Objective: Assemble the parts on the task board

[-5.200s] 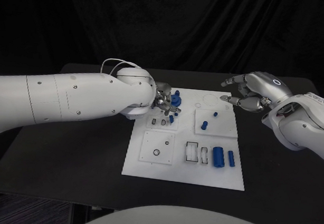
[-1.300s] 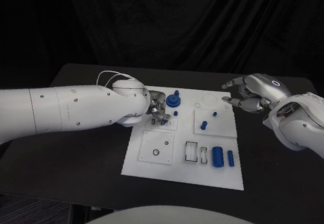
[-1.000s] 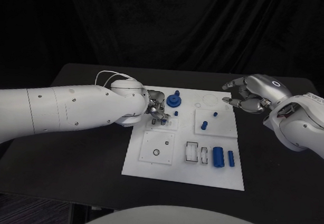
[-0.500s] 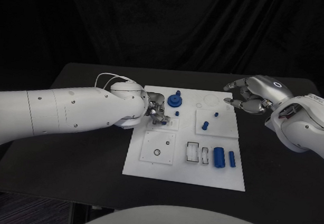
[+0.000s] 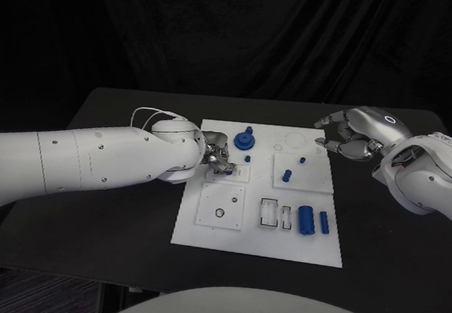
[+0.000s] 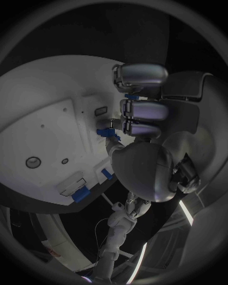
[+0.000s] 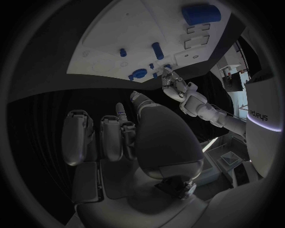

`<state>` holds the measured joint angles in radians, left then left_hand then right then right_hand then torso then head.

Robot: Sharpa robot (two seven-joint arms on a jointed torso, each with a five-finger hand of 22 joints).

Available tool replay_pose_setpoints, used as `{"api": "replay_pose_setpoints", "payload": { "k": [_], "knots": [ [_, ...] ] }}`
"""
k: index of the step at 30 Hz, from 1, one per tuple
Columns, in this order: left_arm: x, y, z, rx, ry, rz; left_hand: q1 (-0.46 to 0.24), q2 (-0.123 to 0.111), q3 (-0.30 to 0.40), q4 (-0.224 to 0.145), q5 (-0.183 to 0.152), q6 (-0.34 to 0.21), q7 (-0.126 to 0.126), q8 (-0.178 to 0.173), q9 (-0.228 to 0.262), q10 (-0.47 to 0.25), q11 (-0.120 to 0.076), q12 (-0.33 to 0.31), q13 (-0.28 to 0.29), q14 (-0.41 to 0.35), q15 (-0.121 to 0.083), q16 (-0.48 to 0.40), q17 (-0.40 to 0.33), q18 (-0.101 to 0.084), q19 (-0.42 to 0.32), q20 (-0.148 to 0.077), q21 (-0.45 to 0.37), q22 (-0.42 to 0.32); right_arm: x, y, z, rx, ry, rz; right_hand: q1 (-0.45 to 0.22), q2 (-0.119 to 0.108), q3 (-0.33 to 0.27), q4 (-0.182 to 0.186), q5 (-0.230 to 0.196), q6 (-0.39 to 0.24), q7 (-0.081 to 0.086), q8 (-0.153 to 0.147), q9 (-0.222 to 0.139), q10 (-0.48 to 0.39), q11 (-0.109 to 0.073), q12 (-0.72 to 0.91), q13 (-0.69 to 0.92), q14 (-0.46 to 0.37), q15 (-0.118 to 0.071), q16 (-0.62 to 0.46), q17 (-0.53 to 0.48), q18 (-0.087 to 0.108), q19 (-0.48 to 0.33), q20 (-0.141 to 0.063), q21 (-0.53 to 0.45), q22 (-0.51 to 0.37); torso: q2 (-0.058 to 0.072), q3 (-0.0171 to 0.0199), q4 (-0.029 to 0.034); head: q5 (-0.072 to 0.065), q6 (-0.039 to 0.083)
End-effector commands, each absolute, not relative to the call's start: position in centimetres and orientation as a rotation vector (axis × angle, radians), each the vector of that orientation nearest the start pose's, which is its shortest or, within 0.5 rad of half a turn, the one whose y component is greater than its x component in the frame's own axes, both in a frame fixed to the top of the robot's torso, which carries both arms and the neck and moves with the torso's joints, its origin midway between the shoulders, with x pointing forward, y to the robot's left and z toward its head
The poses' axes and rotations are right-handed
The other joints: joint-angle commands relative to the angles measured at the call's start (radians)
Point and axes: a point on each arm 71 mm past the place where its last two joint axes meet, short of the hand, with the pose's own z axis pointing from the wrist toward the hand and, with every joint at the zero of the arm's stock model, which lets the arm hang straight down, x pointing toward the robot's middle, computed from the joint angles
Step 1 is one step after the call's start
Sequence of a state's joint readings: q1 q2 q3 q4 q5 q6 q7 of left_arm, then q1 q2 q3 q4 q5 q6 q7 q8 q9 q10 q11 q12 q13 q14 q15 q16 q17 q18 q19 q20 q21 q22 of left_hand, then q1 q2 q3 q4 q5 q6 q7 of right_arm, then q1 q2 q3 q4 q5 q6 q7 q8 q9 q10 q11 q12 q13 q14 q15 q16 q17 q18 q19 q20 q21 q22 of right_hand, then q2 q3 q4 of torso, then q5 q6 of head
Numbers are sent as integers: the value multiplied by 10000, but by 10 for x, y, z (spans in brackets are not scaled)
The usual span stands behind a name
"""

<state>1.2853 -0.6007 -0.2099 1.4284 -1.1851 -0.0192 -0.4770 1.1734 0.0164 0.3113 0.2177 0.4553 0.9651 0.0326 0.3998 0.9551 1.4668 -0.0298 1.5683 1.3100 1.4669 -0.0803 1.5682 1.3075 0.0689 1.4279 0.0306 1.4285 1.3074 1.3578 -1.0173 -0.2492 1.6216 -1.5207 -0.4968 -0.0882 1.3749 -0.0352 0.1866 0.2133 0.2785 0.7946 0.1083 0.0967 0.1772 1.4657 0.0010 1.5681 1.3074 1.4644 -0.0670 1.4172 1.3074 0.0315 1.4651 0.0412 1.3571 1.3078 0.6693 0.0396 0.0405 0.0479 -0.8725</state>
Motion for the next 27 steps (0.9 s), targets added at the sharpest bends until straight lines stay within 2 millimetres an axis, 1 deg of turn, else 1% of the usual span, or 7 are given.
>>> {"api": "replay_pose_setpoints", "payload": {
  "k": [1,6,8,15,21,25,27],
  "knots": [
    [483,127,-240,501,21884,-4421,-19,-17,97,-39,-66,28,-32,-59,25,1040,-87,25,2608,1039,-60,26,2633,-79,-4,-45,-31,330,462,-261,-168,-2093,15437,5027,48,83,2,-61,57,59,18,-44,-12,961,76,-53,2543,634,78,-67,609,190,226,87,-76,1959,7,-11,4,10,-1],
    [483,128,-240,468,21850,-4467,-83,-44,180,-31,-177,34,-25,-104,68,1040,-80,25,2608,1039,-55,26,2633,-73,-20,-41,-53,312,462,-262,-169,-2087,15509,4982,54,84,14,-70,78,65,19,-47,-15,936,77,-75,2518,620,78,-113,552,203,202,88,-137,1941,8,-19,14,13,-1],
    [483,128,-241,466,21842,-4488,-101,-49,209,-31,-211,36,-24,-120,83,1040,-79,25,2608,1039,-53,26,2633,-64,-43,-40,-78,280,462,-262,-169,-2089,15539,4970,59,84,22,-78,91,68,20,-50,-18,924,77,-85,2506,613,79,-135,525,206,197,88,-151,1937,2,-11,3,21,-1],
    [482,127,-242,494,21821,-4620,-121,-49,245,-31,-244,39,-21,-139,99,1040,-77,25,2608,1039,-50,26,2633,-60,-57,-37,-94,264,462,-262,-170,-2086,15618,4935,68,84,39,-93,115,80,18,-53,-22,894,77,-112,2476,598,80,-178,475,219,174,90,-209,1919,-2,-13,14,17,-1],
    [482,126,-243,446,21663,-4828,-144,-38,303,-32,-285,45,-18,-167,124,1040,-73,25,2608,1039,-46,26,2633,-57,-66,-34,-107,258,462,-262,-171,-2080,15645,4921,72,85,47,-99,124,82,17,-56,-24,888,77,-117,2470,593,80,-190,461,223,167,90,-227,1914,-4,-10,-14,44,-1],
    [482,127,-242,371,21497,-4984,-125,-56,393,-89,-259,51,-23,-197,165,1040,-76,25,2608,1039,-47,26,2633,-57,-68,-31,-114,265,462,-262,-171,-2069,15667,4898,79,86,60,-109,139,82,16,-62,-29,878,76,-127,2460,587,79,-206,444,226,161,90,-243,1909,-3,-14,-16,32,-1],
    [482,127,-242,327,21425,-5041,-121,-74,419,-112,-240,59,-24,-204,181,1040,-77,25,2608,1039,-47,26,2633,-59,-64,-32,-112,274,462,-262,-171,-2062,15677,4885,86,88,75,-120,159,84,17,-68,-33,870,75,-134,2452,583,79,-216,433,227,158,90,-251,1907,-5,-10,-10,13,-1]
  ]
}}
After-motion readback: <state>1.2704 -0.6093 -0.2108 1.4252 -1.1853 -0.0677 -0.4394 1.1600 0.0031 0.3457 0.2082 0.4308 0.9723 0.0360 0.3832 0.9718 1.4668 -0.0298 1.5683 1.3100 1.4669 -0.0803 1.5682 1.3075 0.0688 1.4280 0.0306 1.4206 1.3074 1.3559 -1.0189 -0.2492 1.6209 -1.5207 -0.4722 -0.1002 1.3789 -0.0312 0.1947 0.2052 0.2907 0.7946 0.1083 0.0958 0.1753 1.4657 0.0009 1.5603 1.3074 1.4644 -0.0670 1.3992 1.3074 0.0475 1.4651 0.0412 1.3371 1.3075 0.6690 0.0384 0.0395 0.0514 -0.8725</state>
